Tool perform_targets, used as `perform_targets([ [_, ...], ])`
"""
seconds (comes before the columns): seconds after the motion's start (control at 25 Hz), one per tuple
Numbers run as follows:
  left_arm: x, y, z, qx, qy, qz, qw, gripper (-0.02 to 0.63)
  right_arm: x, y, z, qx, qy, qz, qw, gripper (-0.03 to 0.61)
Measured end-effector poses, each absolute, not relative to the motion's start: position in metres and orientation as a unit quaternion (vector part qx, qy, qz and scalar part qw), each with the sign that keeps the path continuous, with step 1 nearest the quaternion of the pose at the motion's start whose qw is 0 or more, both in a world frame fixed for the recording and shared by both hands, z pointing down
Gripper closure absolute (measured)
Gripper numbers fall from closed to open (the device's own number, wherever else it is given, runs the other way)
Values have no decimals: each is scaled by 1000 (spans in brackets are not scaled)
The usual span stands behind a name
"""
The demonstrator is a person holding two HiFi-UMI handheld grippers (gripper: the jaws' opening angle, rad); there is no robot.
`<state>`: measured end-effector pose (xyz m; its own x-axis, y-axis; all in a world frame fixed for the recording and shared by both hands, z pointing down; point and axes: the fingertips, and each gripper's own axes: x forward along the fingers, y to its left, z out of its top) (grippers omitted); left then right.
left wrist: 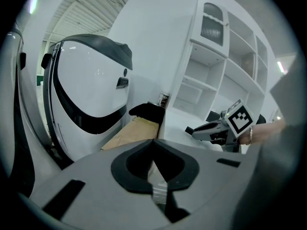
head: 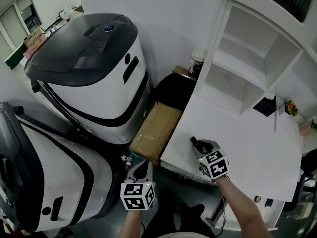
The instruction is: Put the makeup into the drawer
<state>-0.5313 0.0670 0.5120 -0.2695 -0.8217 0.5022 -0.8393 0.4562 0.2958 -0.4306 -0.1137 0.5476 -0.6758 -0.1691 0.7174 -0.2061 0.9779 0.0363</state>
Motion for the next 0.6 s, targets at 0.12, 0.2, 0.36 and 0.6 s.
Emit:
perform_targets([
  [0.12, -522, 62, 509, 534, -789, 19, 303, 611, -417, -110, 537, 114, -919, 37, 376, 479],
  [0.2, -515, 56, 508, 544, -782, 22, 302, 611, -405, -107, 529, 126, -921, 54, 366, 479],
  [0.36, -495, 39, 504, 573, -763, 30, 296, 611, -375, -103, 513, 155, -923, 81, 342, 479],
  [0.6, -453, 7, 498, 625, -725, 49, 285, 611, -312, -97, 498, 215, -918, 120, 312, 479],
])
